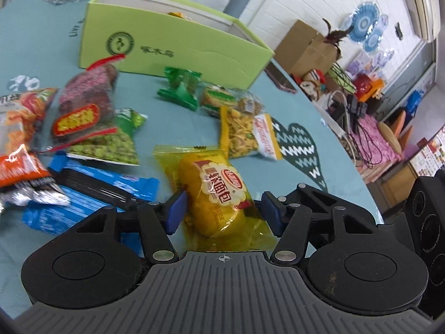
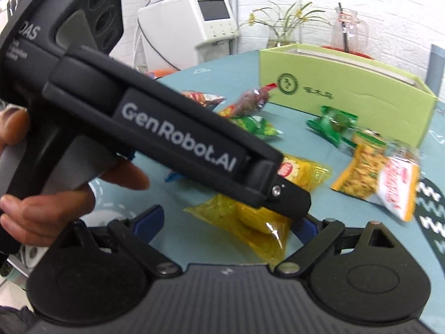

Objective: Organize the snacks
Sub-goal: 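Move the left gripper to the yellow bread bag and close on it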

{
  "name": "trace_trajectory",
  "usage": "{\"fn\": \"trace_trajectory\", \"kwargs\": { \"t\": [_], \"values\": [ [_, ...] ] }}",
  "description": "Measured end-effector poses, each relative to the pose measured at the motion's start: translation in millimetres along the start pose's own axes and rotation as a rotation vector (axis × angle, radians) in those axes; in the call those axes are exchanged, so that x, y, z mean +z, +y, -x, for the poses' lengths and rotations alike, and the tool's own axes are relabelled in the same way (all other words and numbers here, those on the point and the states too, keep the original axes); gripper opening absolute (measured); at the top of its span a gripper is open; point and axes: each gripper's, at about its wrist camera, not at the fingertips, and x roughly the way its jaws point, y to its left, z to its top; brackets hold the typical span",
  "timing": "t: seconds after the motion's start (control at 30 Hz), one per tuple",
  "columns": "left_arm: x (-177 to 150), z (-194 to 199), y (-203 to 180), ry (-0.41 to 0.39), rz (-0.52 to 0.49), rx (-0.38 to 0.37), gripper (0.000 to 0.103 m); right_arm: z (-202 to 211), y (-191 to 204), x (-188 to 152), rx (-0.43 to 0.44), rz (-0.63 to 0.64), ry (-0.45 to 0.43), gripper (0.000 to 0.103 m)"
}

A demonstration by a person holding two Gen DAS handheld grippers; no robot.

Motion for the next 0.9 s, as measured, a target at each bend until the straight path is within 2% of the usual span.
{"fn": "trace_trajectory", "kwargs": {
  "t": [0.2, 0.4, 0.63, 0.9],
  "values": [
    [-9, -14, -23, 0.041, -0.003, -0.063, 0.045, 23, -13, -21, -0.057, -0.05, 0.004, 0.093],
    [-2, -5, -17, -0.012, 0.049, -0.014, 0.055, 31, -20, -27, -0.081, -0.104, -0.046, 0.093],
    [-4, -20, -22, 0.017, 0.061, 0.0, 0.054, 33, -24, -29, -0.067, -0.117, -0.058, 0.093],
    [-4, -26, -33, 0.012, 0.025, 0.055, 0.063, 27, -25, -33, -0.101, -0.111, -0.055, 0.093]
  ]
}}
